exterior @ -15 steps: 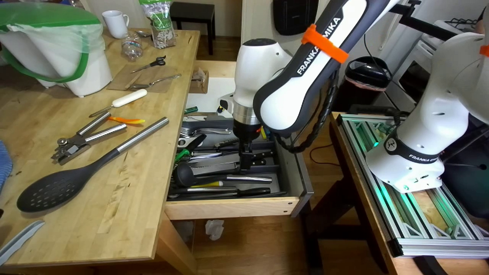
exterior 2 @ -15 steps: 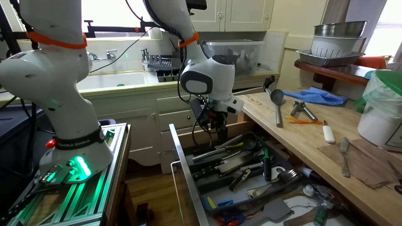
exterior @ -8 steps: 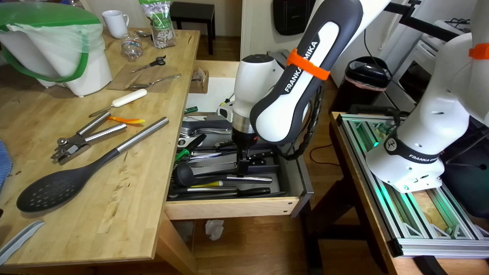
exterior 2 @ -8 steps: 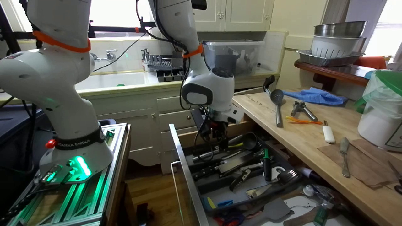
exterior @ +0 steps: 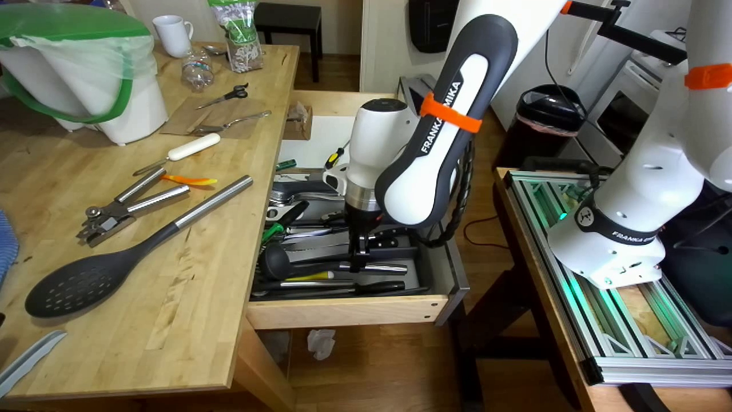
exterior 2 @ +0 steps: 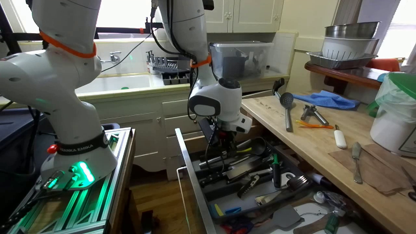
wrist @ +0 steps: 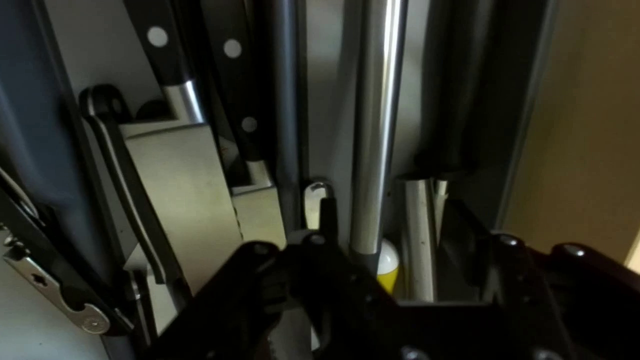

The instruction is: Remove the serving spoon from drawer

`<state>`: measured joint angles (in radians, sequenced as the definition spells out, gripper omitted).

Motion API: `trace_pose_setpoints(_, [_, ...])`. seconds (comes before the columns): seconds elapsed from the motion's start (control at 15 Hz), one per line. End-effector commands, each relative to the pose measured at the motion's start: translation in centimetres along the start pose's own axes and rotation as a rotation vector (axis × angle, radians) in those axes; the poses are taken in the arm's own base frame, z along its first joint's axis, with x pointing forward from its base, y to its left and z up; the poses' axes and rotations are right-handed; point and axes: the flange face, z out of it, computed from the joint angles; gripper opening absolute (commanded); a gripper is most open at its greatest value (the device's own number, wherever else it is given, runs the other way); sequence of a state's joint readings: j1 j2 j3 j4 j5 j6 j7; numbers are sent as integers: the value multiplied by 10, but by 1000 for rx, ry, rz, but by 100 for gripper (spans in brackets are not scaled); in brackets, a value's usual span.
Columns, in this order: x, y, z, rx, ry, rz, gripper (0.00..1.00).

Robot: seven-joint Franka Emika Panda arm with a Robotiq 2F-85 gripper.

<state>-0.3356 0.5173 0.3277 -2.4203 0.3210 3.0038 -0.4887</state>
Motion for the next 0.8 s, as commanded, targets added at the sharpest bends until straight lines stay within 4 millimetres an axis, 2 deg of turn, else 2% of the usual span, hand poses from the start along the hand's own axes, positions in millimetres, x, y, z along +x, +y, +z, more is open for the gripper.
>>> trace_pose_setpoints(0.0, [-1,4,14,17,6,-26,56])
trace_pose_setpoints(0.73, [-4,7,26,27,-18,-72,47])
